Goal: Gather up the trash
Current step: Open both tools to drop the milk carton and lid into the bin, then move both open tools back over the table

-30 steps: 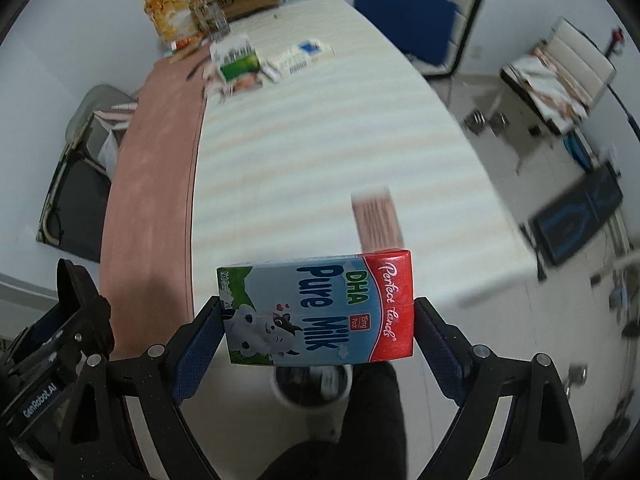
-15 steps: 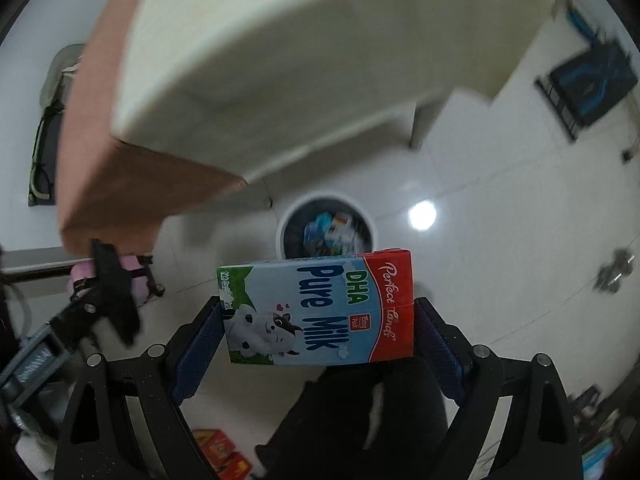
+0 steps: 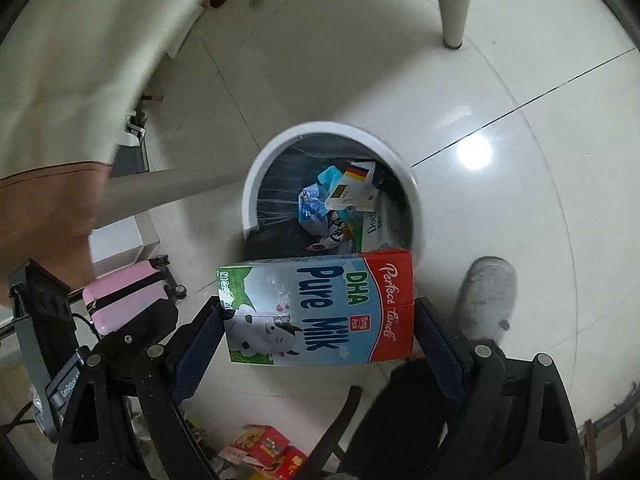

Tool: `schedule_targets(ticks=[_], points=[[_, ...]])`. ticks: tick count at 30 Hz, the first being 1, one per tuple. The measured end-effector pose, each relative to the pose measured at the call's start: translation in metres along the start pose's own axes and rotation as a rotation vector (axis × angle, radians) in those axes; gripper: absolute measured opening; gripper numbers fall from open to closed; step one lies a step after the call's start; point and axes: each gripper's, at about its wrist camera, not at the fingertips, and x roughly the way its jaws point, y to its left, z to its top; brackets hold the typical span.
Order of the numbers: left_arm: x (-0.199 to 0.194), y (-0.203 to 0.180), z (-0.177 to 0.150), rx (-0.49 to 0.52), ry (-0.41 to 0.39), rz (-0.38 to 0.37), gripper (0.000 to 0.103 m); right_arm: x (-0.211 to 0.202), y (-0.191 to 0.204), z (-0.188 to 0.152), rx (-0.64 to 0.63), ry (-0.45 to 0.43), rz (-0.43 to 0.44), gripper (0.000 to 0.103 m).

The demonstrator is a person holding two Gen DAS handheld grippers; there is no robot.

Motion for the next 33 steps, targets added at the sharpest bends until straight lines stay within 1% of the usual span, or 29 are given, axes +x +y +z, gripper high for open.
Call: schedule_targets(ticks=[1,4,7,8,9,12,13,16,21,25,28,33], points=[[0.0,0.004,-0.001,-0.005,-0.014,0.019,0.103,0.005,0.0,0.003,-0.004,-0.003,-0.011,0.102],[-0.003,0.008,-0.007,-0.005,-0.045,0.11,0.103,0.022,0.002,0.007,-0.024,-0.006,-0.05,0.102],[-0.008,0.014,-0.015,-0.008,-0.058,0.162,0.103,0.017,0.01,0.004,-0.074,-0.027,-0.116,0.102],[-0.011,0.014,-0.018,-0.008,-0.059,0.176,0.103,0.014,0.013,0.003,-0.1,-0.041,-0.149,0.102],[-0.015,0.012,-0.021,-0.003,-0.059,0.19,0.103,0.009,0.02,-0.001,-0.142,-0.065,-0.215,0.102],[-0.02,0.012,-0.029,0.011,-0.058,0.226,0.103,-0.005,0.031,-0.008,-0.228,-0.1,-0.366,0.102],[-0.023,0.011,-0.029,0.017,-0.056,0.235,0.103,-0.008,0.034,-0.011,-0.246,-0.109,-0.401,0.102],[-0.033,0.006,-0.038,0.032,-0.054,0.25,0.103,-0.018,0.038,-0.015,-0.274,-0.113,-0.457,0.102],[-0.051,-0.003,-0.048,0.041,-0.052,0.246,0.103,-0.036,0.053,-0.025,-0.319,-0.111,-0.486,0.102],[-0.068,-0.01,-0.053,0.045,-0.057,0.245,0.103,-0.055,0.065,-0.035,-0.352,-0.126,-0.508,0.102],[-0.085,-0.016,-0.059,0.045,-0.064,0.237,0.103,-0.072,0.076,-0.043,-0.363,-0.131,-0.508,0.102],[-0.123,-0.027,-0.073,0.057,-0.081,0.226,0.103,-0.113,0.095,-0.06,-0.387,-0.154,-0.513,0.103]])
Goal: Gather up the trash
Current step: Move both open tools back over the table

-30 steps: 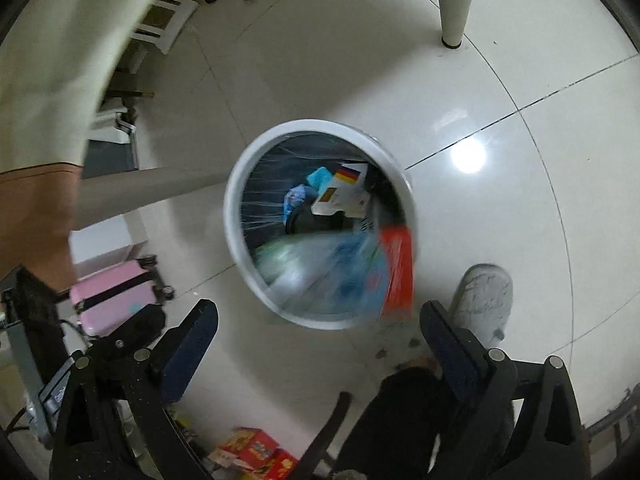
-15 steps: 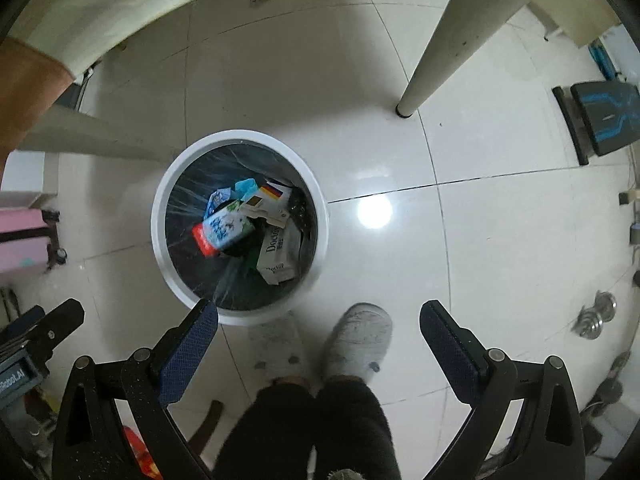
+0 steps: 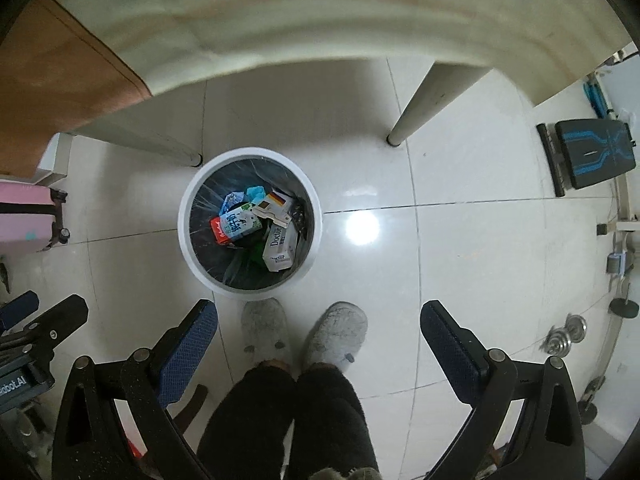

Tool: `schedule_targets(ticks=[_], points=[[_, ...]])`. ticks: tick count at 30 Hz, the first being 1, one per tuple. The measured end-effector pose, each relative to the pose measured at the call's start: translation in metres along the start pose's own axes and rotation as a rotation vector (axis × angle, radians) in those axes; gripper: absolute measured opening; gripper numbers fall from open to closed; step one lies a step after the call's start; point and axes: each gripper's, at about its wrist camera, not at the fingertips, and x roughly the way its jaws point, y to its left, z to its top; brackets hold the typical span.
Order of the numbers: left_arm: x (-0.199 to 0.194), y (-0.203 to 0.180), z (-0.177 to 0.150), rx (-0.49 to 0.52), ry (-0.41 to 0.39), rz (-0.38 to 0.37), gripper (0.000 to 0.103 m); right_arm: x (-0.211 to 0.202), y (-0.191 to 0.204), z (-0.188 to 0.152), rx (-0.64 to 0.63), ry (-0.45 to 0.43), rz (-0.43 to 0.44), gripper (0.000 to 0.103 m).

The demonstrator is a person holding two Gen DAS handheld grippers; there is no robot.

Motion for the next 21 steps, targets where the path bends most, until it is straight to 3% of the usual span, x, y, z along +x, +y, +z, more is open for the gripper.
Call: schedule_targets(ticks=[9,21], points=[[-0.099,-0.003,-0.027,0.028,-0.044,-0.013,0.103,-0.119,0.002,-0.017,-0.011,-0.064,0.004,0.103],[-0.234,0.004,-0.049,0.06,-0.174,-0.073,0.103,-0.28,0.004,-0.047,0.019,-0.138,0.055,0.103]])
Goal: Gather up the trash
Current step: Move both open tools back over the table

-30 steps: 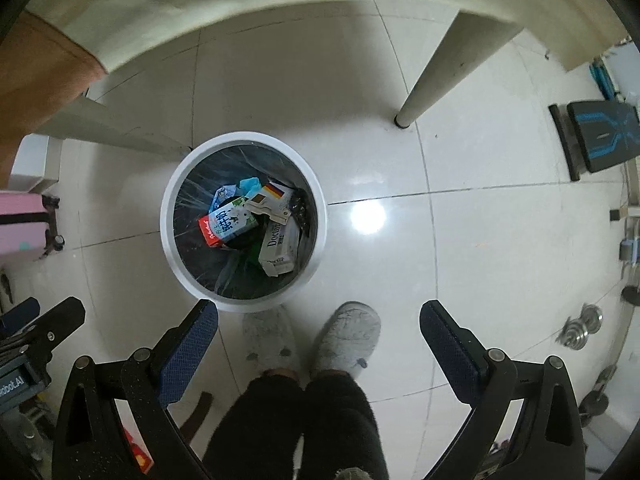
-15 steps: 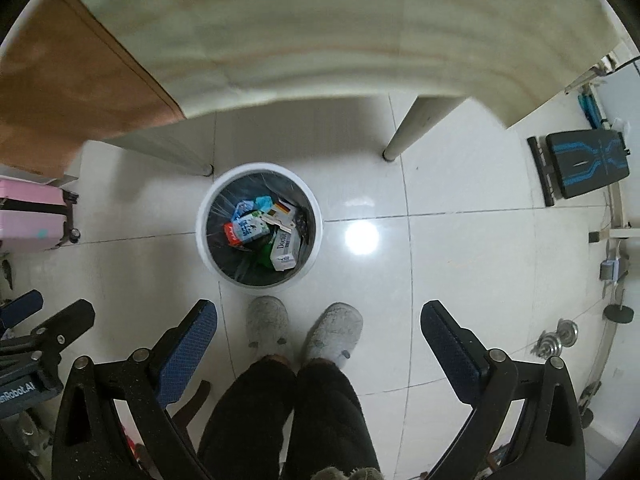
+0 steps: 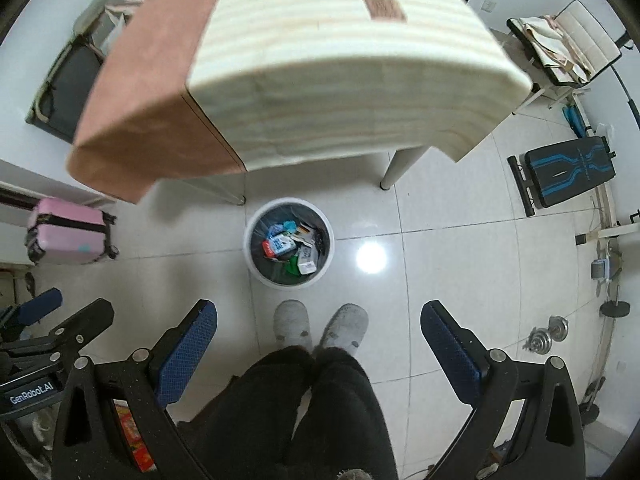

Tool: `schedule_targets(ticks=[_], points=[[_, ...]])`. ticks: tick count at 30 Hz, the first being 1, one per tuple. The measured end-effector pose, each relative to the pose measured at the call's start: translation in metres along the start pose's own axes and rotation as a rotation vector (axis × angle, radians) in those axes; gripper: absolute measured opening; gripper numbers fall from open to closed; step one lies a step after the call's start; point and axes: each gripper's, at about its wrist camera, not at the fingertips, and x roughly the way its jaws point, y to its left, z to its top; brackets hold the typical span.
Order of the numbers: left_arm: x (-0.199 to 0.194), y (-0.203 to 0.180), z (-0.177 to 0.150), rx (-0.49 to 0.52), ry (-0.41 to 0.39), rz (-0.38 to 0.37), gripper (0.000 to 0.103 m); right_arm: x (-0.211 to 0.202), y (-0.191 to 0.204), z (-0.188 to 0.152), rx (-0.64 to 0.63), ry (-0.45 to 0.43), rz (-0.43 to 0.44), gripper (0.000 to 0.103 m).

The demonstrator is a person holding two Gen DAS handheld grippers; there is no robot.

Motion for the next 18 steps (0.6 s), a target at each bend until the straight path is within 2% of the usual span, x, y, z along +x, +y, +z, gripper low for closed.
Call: schedule_targets(ticks=[5,10,14,17,18], points=[[-0.042,0.002,0.025,0.024,-0.126,0.012,0.103,-0.053,0.003,0.018,0.038,-0.065,0.047,0.103],[-0.072,0.001,0.073,0.022,-0.243,0.059,0.103,-0.09,0.001,0.063,0.084,-0.143,0.086,0.103],[-0.082,0.001,0.123,-0.002,-0.315,0.101,0.103,-0.106,0.0,0.115,0.081,-0.185,0.087,0.103],[-0.079,-0.001,0.165,-0.024,-0.343,0.147,0.103,-0.105,-0.012,0.164,0.12,-0.182,0.115,0.103],[-0.076,-0.002,0.182,-0.039,-0.341,0.162,0.103,-0.102,-0.017,0.19,0.135,-0.178,0.125,0.103]])
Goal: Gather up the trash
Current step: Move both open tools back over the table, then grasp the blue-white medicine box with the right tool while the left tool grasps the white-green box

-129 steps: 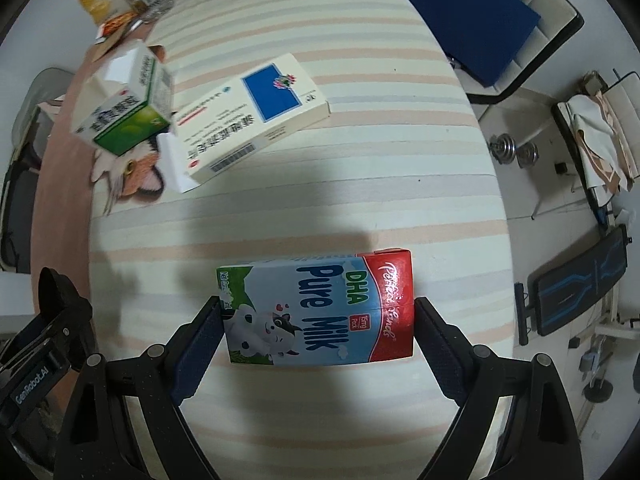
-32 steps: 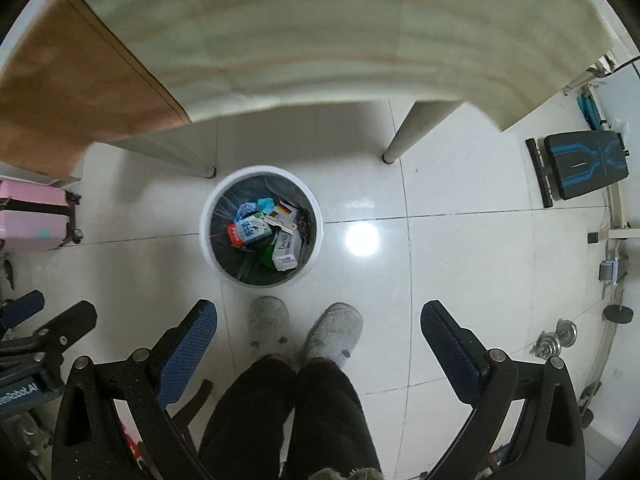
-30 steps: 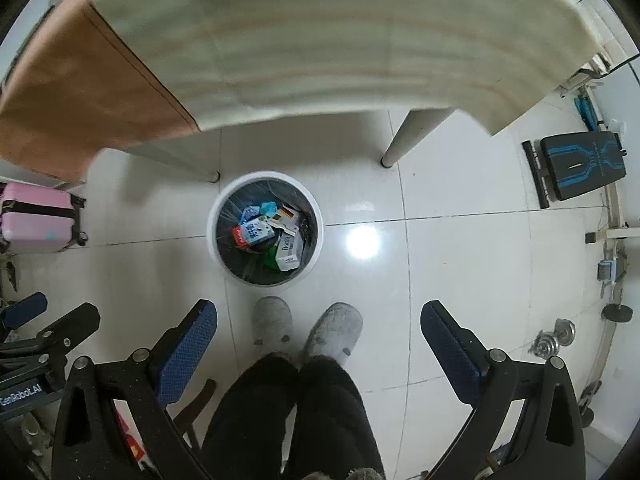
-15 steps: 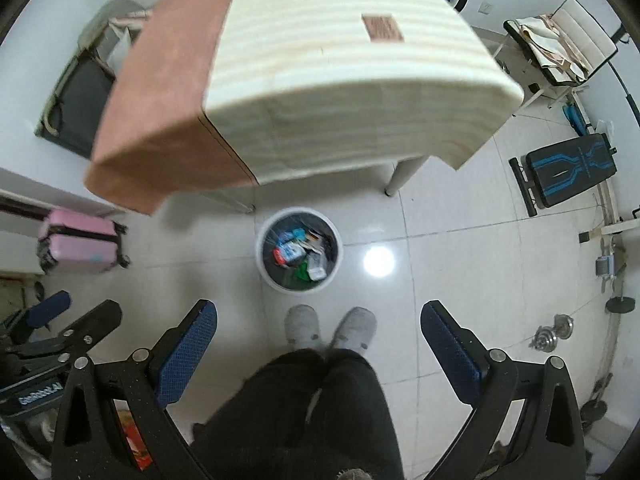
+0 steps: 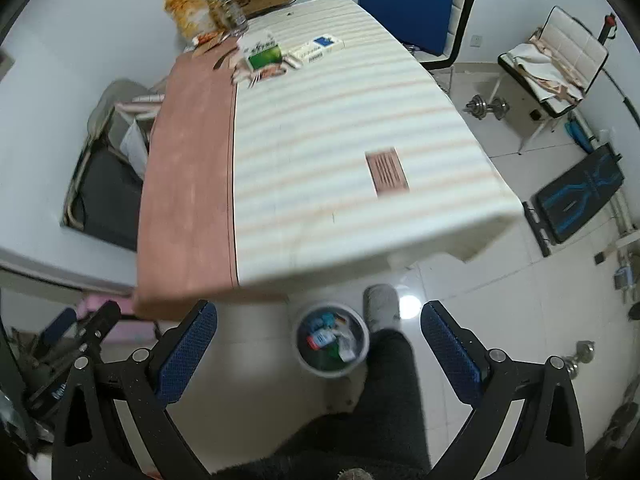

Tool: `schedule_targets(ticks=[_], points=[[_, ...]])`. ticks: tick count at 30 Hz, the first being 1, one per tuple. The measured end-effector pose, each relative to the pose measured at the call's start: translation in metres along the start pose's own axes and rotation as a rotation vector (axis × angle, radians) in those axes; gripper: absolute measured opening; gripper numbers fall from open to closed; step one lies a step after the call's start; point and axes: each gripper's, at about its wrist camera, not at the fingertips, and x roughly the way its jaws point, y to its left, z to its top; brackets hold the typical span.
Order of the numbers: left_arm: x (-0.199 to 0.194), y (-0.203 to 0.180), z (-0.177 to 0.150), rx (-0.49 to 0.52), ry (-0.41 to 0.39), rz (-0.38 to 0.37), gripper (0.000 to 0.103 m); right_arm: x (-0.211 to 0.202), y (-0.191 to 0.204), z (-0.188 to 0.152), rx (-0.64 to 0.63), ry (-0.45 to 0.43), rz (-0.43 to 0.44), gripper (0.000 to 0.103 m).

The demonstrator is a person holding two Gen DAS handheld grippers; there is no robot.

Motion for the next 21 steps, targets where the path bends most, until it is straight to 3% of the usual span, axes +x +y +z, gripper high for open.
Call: schedule_targets(ticks=[5,11,18,21], points=[[0.058,-0.019,0.08,-0.088,0.018,0.099,0.103,0.05,-0.019,0.115,0.098,0.011,0.023,0.103],[0.14,-0.036,0.173,-0.212,0.117,0.212,0.103,0.169,-0.037,0.296,0.279,0.084,0.023,0.103],[0.208,-0.047,0.252,-0.293,0.198,0.316,0.103,0.293,-0.026,0.44,0.405,0.167,0.003,0.103],[0.227,-0.047,0.273,-0.307,0.228,0.352,0.103,0.335,-0.017,0.474,0.467,0.206,-0.024,0.103]])
